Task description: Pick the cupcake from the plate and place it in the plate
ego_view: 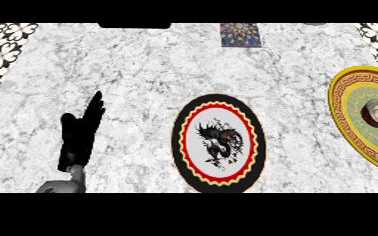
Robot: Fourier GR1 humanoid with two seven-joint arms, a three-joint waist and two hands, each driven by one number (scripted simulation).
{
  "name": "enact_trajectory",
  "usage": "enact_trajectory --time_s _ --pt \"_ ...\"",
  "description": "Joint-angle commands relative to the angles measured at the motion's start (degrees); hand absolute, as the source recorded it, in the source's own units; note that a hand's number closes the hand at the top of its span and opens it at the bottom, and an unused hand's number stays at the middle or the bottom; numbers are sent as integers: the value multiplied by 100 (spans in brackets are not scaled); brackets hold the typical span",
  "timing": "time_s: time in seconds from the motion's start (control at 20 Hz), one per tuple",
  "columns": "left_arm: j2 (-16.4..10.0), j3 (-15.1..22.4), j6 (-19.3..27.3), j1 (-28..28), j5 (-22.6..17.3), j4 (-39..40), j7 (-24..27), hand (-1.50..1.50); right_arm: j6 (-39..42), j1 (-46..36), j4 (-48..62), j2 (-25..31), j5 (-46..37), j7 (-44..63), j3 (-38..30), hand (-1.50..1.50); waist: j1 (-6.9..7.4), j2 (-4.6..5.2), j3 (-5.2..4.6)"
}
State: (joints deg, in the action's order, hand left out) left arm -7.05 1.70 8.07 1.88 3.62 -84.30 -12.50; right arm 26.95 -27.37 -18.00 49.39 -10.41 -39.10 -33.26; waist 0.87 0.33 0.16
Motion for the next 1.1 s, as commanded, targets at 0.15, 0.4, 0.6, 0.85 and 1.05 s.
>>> enact_trajectory --time_s 0.15,0.4,0.6,0.85,1.05 --pt "-56 -223 -110 219 -113 245 13 0 110 148 -14 -352 3 -719 214 -150 -19 -6 -5" --pt "64 -66 -30 34 47 -121 -59 0 -433 -43 99 -315 -66 -437 373 -150 -12 -13 -7" --pt "166 65 30 -185 161 -228 -84 0 -482 194 441 -119 -77 -801 335 -150 1 -7 -2" --pt "80 -160 -74 192 78 181 8 0 -799 177 637 -179 -178 -1001 423 -150 13 12 3" --pt "100 -61 -106 83 134 -15 -179 0 -926 62 647 36 -184 -720 451 -150 12 2 1"
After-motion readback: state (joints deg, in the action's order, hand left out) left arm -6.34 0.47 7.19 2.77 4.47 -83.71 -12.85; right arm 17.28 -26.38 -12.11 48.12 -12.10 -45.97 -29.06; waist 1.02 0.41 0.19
